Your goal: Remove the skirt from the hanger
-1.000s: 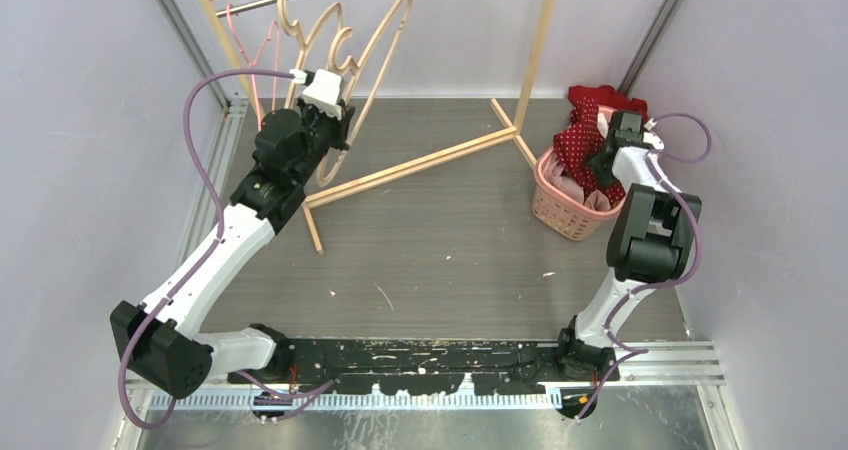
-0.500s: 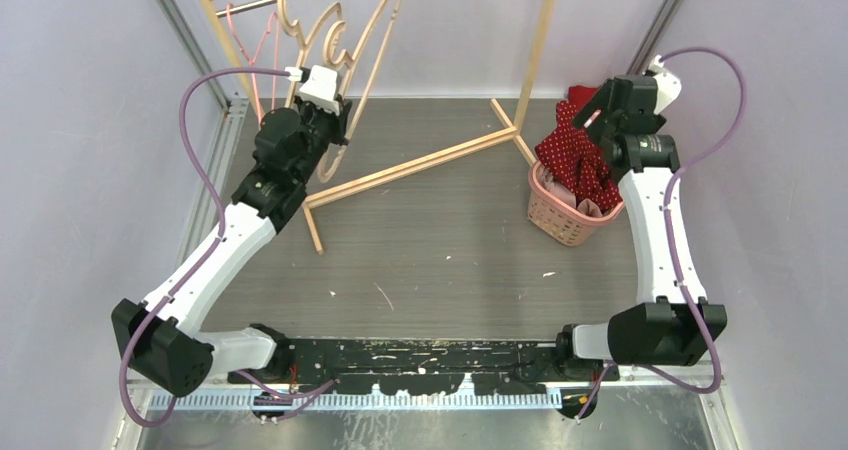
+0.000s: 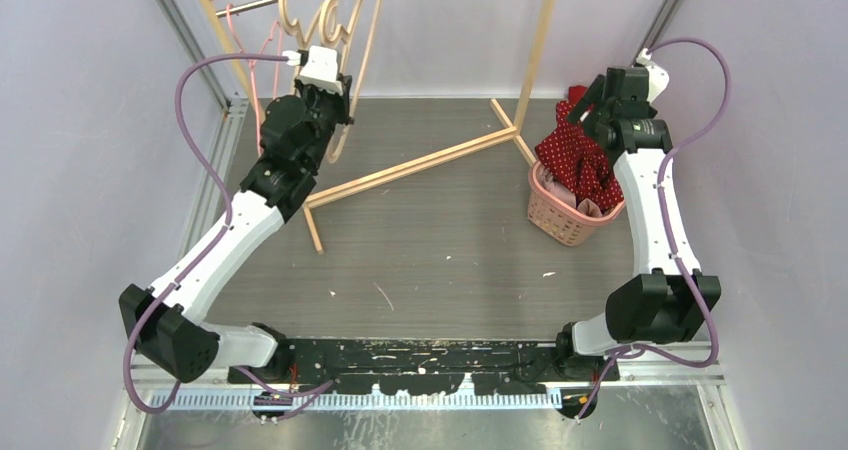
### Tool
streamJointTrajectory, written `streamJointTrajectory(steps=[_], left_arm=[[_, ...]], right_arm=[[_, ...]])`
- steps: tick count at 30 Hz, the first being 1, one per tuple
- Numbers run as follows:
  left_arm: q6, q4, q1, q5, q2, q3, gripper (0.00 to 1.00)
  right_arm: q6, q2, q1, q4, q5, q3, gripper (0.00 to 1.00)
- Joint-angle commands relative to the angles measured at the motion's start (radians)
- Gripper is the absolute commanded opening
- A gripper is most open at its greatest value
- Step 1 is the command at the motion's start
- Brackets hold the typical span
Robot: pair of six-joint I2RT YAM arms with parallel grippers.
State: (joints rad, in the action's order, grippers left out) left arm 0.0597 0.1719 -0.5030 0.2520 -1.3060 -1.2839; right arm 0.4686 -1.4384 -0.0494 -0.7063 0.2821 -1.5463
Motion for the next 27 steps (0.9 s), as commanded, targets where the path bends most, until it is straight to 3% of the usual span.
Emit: streamJointTrajectory(steps=[1,27], left_arm=[[0.011,0.126,-0.008,0.037,0.005,-0.074,0.0],[-0.042,0.127,0.003,0.063,-0.173,-0.237,0.0]], right_arm=[[-0.012,0.002,0.005,0.03,-0.017,-0.047,0.81],[-0.007,-0.015,0.005,0.023,0.0,-0.089,0.81]])
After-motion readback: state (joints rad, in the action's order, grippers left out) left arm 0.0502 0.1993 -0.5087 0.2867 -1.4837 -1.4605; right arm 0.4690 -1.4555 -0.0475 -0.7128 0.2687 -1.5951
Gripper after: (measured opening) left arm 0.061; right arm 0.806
